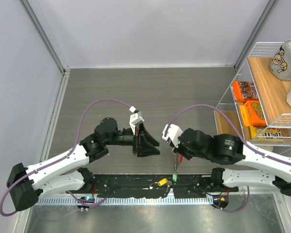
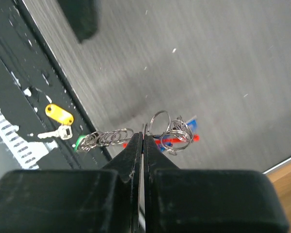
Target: Put the keys on the keyring
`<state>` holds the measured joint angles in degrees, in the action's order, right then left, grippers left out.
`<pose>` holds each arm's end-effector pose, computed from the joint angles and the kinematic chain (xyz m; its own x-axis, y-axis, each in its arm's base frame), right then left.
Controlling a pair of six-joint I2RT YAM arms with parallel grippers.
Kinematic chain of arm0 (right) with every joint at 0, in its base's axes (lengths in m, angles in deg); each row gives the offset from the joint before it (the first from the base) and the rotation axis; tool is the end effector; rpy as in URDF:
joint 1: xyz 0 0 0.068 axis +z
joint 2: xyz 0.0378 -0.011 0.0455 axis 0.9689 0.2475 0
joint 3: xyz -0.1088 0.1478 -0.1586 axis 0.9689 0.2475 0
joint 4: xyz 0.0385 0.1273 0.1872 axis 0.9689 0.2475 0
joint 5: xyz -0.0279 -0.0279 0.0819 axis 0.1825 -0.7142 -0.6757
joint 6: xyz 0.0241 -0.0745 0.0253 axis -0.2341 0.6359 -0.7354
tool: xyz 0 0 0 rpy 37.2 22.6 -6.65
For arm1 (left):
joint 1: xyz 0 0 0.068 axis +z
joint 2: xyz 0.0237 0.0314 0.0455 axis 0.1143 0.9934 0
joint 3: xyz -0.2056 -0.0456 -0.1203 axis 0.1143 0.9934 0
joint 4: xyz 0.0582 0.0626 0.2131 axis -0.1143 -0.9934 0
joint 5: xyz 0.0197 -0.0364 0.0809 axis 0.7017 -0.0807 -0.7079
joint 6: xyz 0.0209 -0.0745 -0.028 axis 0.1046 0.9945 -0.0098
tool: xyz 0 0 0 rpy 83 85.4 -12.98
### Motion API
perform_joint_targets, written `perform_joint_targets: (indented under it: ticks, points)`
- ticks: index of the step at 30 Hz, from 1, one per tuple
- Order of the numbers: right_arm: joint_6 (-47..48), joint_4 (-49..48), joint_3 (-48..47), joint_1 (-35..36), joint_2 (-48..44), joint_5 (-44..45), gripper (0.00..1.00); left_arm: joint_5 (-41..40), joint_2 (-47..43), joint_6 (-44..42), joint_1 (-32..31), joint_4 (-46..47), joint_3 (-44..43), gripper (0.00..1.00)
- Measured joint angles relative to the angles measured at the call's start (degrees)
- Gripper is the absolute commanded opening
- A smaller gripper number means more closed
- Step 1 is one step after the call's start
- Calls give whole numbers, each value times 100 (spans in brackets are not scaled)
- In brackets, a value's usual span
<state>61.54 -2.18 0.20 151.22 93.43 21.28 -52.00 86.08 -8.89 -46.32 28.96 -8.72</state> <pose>0.0628 0.1577 0.2957 -0.1463 -0.6855 -0.7132 -0.8760 0.4247 -0.2285 0.1079 -0.2144 0.2931 -0.5529 0.0414 -0.8322 0.8333 0.0246 -0.5523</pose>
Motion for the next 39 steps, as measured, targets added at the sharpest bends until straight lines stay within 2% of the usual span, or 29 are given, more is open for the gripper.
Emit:
perform_joint_targets:
  ticks: [4, 8, 17, 22, 24, 30, 39]
  points:
    - [-70, -28, 350, -929, 188, -715, 5, 258, 50, 2, 0, 190, 0, 54]
    - [-179, -197, 435, -1351, 208, -1130, 5, 452, 96, -7, 0, 323, 24, 55]
    - [-520, -267, 542, -2107, -367, -935, 5, 468, 520, -79, -83, 400, 752, 65]
    - [-608, -203, 485, -2695, -546, -964, 5, 435, 872, -529, -544, 238, 905, 76]
    - [-654, -192, 463, -2962, -540, -1102, 5, 387, 1113, -817, -802, 107, 846, 77]
    - [-824, -188, 466, -3456, -557, -1773, 6, -293, 1891, -1569, -1447, -319, 673, 77]
    - [-1067, -391, 577, -3482, -813, -2459, 6, -1635, 2208, -3143, -2389, -345, 638, 77]
